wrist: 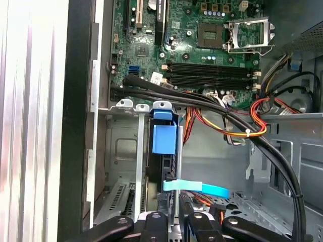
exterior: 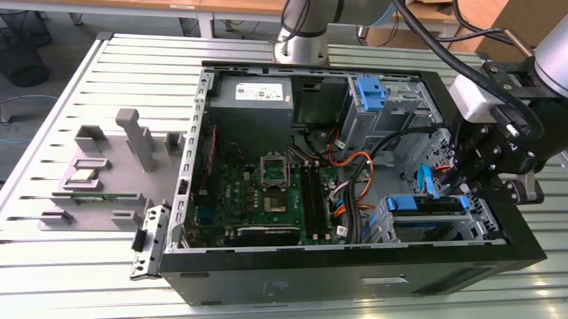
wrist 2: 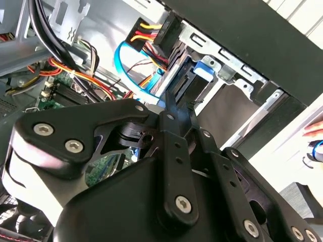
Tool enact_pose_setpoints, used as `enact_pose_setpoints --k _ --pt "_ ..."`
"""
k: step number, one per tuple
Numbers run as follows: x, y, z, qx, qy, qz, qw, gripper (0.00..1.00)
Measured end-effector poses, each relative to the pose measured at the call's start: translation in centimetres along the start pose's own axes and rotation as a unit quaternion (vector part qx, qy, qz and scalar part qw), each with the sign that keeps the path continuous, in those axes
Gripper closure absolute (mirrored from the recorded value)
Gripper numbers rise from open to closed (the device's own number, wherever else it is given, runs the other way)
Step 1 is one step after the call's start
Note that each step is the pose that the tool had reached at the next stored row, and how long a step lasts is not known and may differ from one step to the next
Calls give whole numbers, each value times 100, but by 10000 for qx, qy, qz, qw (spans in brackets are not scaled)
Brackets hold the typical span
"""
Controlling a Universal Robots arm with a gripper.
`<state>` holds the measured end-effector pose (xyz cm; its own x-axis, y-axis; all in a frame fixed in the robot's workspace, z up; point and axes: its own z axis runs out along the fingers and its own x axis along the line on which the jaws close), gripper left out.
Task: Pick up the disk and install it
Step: 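Insert the first disk wire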
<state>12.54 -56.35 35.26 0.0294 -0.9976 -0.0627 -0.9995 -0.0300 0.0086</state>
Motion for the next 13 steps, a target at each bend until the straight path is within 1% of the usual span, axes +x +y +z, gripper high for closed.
enact_pose_setpoints --k 7,13 --pt "0 -15 -1 0 0 0 10000 76" --pt "-2 -14 -43 -3 -1 0 10000 76"
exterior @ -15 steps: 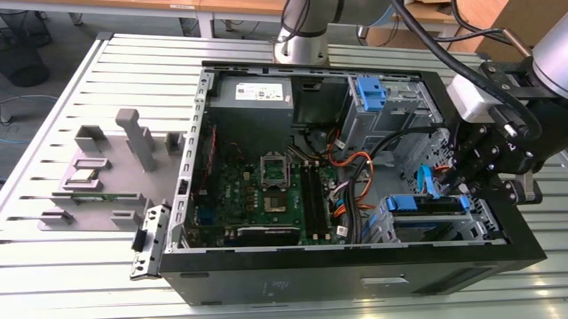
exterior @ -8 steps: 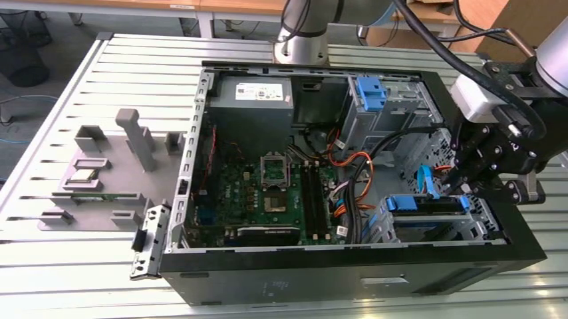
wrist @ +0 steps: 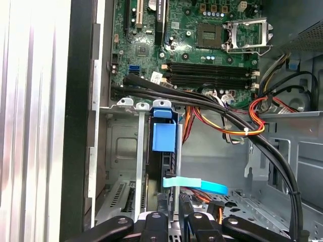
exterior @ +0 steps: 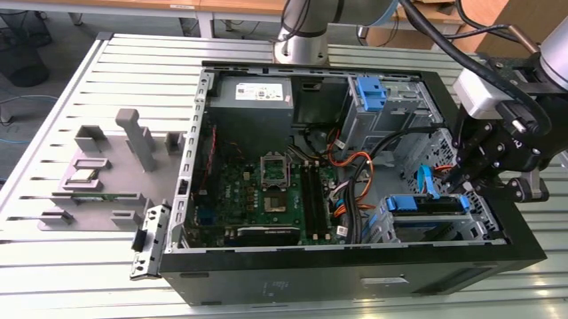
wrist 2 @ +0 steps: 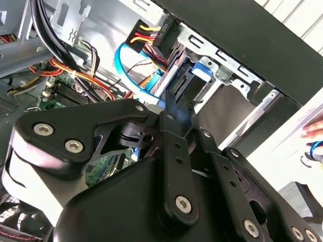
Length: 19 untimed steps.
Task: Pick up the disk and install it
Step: 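Insert the first disk wire, then insert the second disk wire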
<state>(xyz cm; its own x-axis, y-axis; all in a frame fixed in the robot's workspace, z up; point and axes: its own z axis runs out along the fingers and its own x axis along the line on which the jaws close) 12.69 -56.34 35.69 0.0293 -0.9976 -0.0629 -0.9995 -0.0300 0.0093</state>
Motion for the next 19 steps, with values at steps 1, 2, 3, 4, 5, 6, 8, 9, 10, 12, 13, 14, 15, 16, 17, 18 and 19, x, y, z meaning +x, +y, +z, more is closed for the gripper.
enact_pose_setpoints --k 1,2,3,4,5,6,8,9,10,12,13,14,15,16,17,18,19 --pt "0 0 0 0 0 0 10000 76" --pt "0 0 0 0 -1 0 10000 76" --pt "0 0 -1 0 0 0 10000 76" --pt "-1 0 -17 0 1 0 10000 76" --pt "-2 0 -30 0 1 0 10000 76" --pt "-2 0 -31 0 1 0 10000 76" --pt "-2 0 -35 0 2 0 10000 76" --pt "-2 0 -37 0 2 0 10000 76" --pt "-2 0 -40 0 2 0 10000 76" --pt "-4 1 -59 0 1 0 10000 76" --pt "-5 1 -78 0 1 0 10000 76" --pt "-5 1 -79 0 1 0 10000 76" --pt "-5 1 -81 0 1 0 10000 76" --pt "-5 1 -83 0 2 0 10000 76" --pt "-5 1 -86 0 2 0 10000 76" --pt "-6 1 -89 0 2 0 10000 76" --pt "-6 1 -92 0 1 0 10000 76"
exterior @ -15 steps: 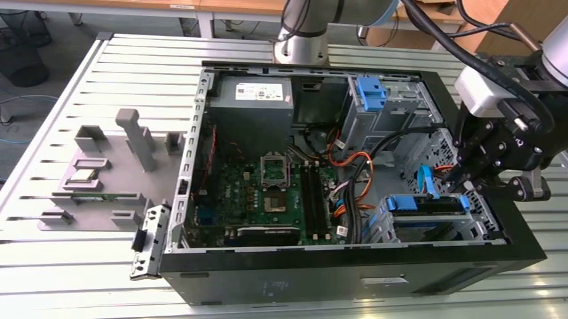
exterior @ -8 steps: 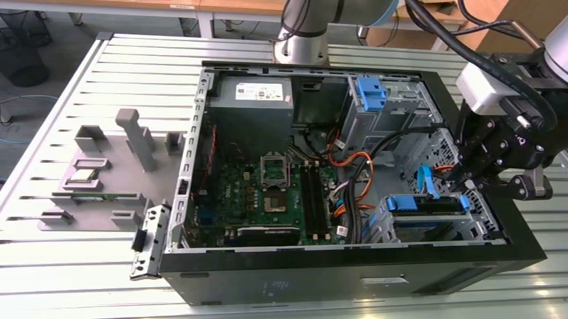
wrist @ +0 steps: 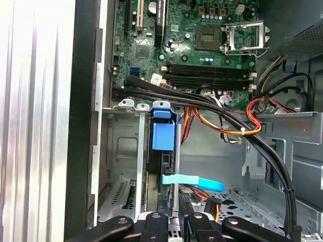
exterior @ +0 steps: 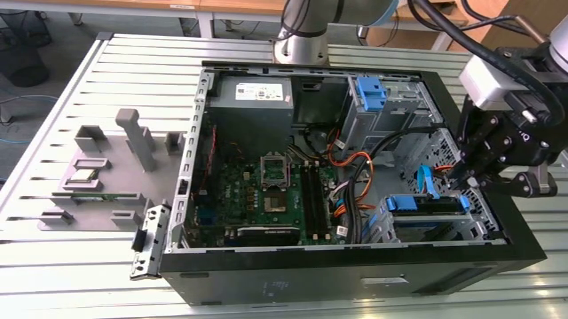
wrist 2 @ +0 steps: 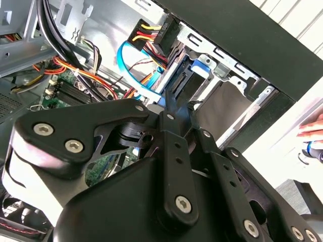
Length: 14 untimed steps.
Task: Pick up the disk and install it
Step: 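Insert the second disk wire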
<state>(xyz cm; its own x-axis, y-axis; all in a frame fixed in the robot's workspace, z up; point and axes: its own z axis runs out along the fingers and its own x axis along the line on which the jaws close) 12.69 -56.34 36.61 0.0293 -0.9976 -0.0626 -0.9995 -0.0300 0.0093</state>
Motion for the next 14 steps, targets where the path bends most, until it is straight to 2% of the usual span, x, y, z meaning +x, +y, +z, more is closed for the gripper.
enact_pose_setpoints --k 8,14 --pt "-3 0 -41 0 0 0 10000 76" --pt "-3 0 -44 0 0 0 10000 76"
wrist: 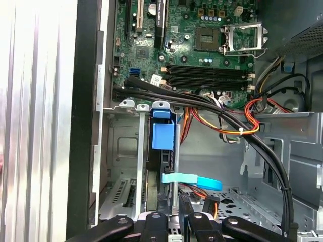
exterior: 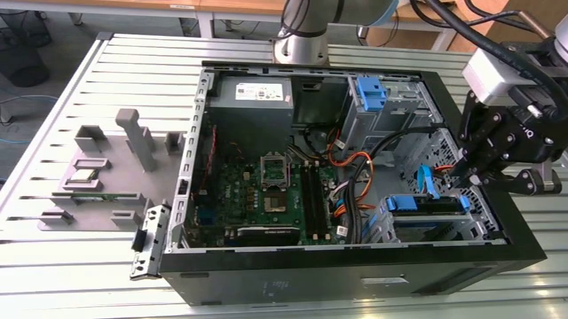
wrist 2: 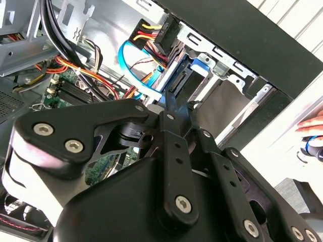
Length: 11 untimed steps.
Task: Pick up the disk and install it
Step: 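Insert the second disk wire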
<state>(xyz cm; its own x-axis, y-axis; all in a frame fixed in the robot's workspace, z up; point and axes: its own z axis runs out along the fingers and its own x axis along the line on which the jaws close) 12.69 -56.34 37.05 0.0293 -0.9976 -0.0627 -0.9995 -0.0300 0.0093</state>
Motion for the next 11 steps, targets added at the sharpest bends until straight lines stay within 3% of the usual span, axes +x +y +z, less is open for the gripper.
enact_pose_setpoints --k 11 --pt "4 -108 9 0 0 0 10000 76"
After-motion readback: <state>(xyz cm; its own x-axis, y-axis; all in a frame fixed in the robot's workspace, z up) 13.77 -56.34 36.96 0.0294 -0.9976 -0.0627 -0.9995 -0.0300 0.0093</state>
